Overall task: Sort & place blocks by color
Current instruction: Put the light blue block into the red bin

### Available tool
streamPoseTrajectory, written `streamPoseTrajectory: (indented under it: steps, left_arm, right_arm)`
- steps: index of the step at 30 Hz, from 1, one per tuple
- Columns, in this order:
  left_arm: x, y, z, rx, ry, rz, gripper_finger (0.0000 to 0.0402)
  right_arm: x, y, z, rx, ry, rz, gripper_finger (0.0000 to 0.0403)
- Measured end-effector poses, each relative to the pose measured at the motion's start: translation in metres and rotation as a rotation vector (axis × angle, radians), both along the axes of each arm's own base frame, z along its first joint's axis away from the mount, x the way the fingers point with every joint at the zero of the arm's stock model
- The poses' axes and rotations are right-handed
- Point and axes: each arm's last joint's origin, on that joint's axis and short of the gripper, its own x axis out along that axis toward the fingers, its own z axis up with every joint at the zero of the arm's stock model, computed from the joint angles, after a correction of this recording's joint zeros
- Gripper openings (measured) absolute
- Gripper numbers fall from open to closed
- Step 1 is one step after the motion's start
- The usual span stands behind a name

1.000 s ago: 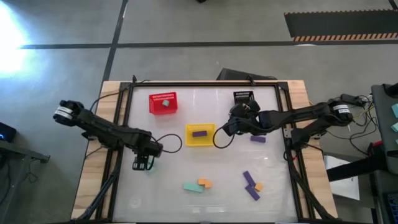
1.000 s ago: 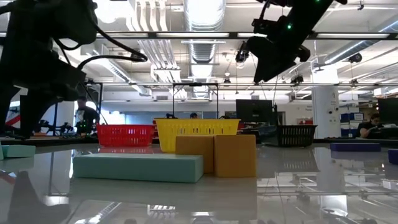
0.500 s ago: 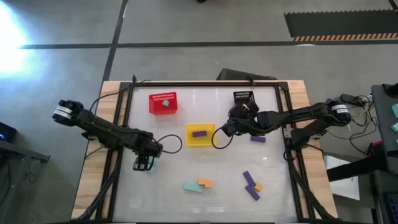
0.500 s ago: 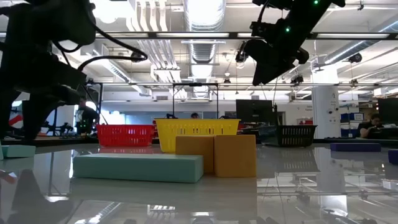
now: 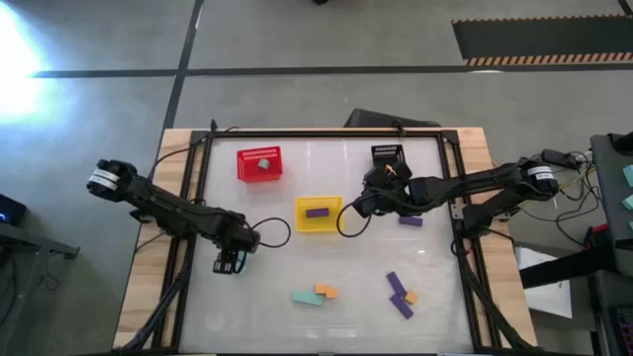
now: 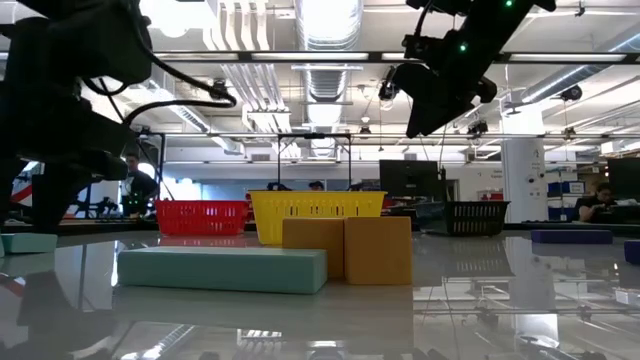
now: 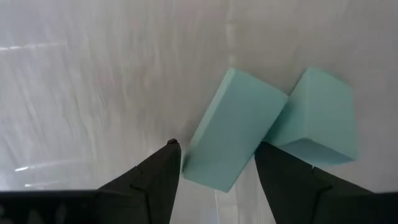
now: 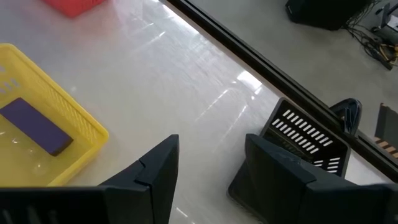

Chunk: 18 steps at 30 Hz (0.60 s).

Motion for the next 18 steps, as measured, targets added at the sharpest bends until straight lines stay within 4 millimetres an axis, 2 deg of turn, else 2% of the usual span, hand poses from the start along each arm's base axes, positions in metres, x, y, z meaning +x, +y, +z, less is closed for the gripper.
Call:
streamPoseTrajectory:
  steps: [11, 14, 18]
  left_arm:
    - [0.0032, -0.0008, -0.0080, 0.021, 0.042, 0.001, 0.0190]
    - [0.0026, -0.0004, -0.0071, 0.023, 0.033, 0.002, 0.0171]
    - [0.0018, 0.0004, -0.0056, 0.035, 0.020, 0.012, 0.0125]
  right_arm:
    - [-0.0004, 0.0018, -0.0009, 0.001, 0.004, 0.007, 0.0173]
    - [-0.0007, 0.0017, -0.0018, 0.001, 0.006, 0.007, 0.0173]
    - [-0.0015, 0.0017, -0.0035, 0.001, 0.013, 0.007, 0.0173]
